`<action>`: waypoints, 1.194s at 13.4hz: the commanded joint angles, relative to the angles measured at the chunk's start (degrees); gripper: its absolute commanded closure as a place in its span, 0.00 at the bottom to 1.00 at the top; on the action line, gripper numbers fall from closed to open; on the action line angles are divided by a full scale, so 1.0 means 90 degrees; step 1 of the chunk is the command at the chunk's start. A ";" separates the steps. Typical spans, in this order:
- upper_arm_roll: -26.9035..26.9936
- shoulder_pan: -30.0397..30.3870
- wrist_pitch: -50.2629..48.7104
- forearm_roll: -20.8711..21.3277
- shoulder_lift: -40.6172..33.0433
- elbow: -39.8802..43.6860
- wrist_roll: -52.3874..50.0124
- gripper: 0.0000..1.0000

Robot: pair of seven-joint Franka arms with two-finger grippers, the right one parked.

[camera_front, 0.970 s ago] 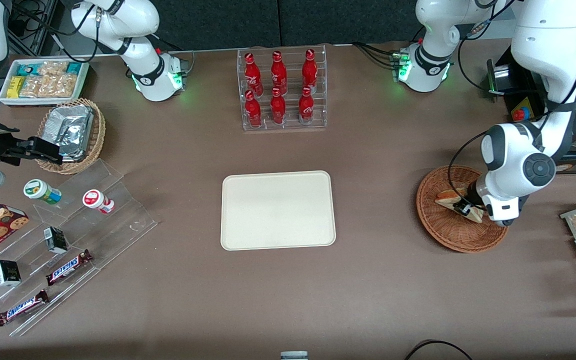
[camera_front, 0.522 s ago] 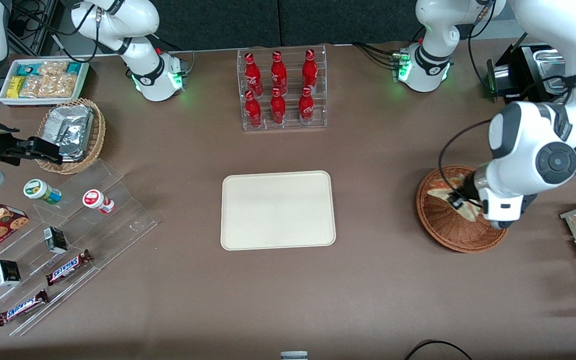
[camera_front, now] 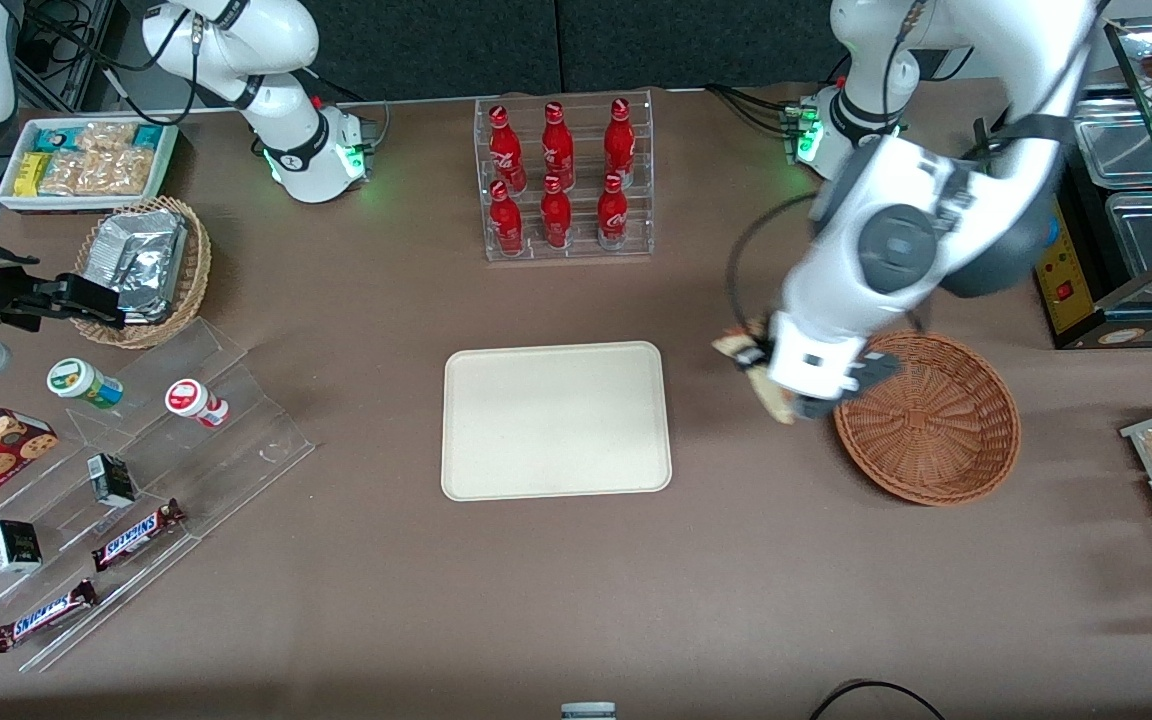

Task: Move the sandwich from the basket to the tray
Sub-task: 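Carry the held sandwich with the left gripper over the cream tray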

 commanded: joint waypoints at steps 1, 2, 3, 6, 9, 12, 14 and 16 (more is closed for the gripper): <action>0.0041 -0.0755 -0.0144 0.0327 0.0637 0.0777 0.0010 0.88; 0.0041 -0.1058 -0.0115 0.0552 0.0939 0.1031 -0.0028 0.87; 0.0041 -0.1235 -0.0105 0.0641 0.1328 0.1410 -0.0009 0.87; 0.0070 -0.1850 -0.0046 0.0952 0.2345 0.2436 0.0020 0.87; 0.0071 -0.2135 0.0557 0.1256 0.2962 0.2762 0.0165 0.87; 0.0071 -0.2311 0.1231 0.1617 0.3547 0.2820 0.0770 0.87; 0.0080 -0.2370 0.1554 0.1881 0.3957 0.3015 0.0947 0.86; 0.0090 -0.2477 0.1585 0.1998 0.4300 0.3268 0.0948 0.86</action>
